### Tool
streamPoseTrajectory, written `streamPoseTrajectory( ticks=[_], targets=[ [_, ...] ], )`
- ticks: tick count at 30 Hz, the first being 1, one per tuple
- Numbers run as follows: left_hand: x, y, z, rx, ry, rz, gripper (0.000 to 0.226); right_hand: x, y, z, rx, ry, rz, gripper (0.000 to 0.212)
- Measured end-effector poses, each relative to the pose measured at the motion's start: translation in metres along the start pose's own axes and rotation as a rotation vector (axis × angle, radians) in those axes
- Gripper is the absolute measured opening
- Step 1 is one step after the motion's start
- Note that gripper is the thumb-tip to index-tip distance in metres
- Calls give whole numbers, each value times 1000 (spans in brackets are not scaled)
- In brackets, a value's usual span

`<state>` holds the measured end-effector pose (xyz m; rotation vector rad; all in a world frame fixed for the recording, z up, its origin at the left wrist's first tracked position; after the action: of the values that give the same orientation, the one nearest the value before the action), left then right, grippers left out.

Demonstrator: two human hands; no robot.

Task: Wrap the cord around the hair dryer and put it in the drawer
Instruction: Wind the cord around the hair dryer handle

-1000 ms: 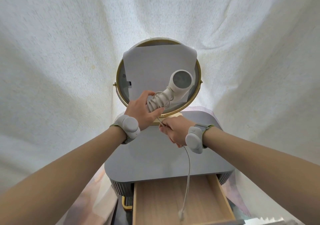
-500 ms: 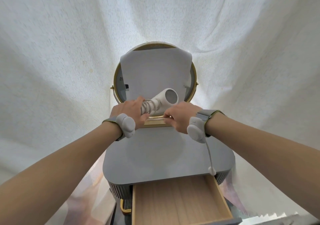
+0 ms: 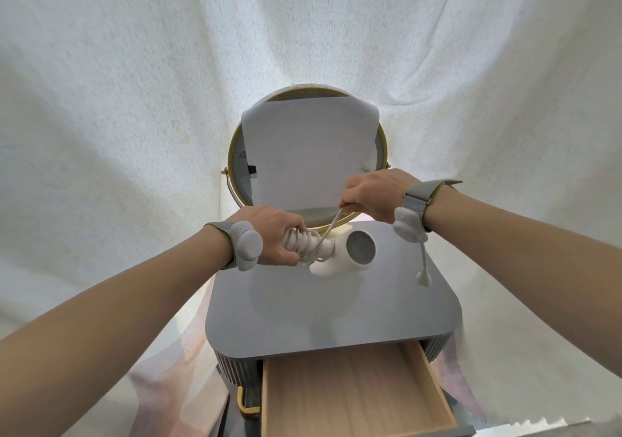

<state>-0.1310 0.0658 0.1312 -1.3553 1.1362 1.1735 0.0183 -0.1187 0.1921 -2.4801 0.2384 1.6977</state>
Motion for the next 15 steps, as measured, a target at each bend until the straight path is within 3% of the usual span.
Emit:
streamPoseTrajectory(
  ticks=[5,8,15],
  targets=[
    [-4,4,-1,84,218,100,35,10,4,-14,7,-49,-62,29],
    [-2,11,1,132,455,197,31,17,6,-25,64,-122,-83,29],
    [-5,27,-5,126,1117,224,29,47,11,-28,266,-296,-16,19]
  ],
)
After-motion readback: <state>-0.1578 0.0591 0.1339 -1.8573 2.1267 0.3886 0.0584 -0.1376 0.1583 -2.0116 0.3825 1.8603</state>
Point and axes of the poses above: each hand's wrist, its own y-axis away from the middle knuckle, its own x-axis out of the palm, z = x × y, the point moved 1 cm from there along -y, towards the middle knuckle, and after that the axes turned 3 degrees about y, right-handed, at the moved point
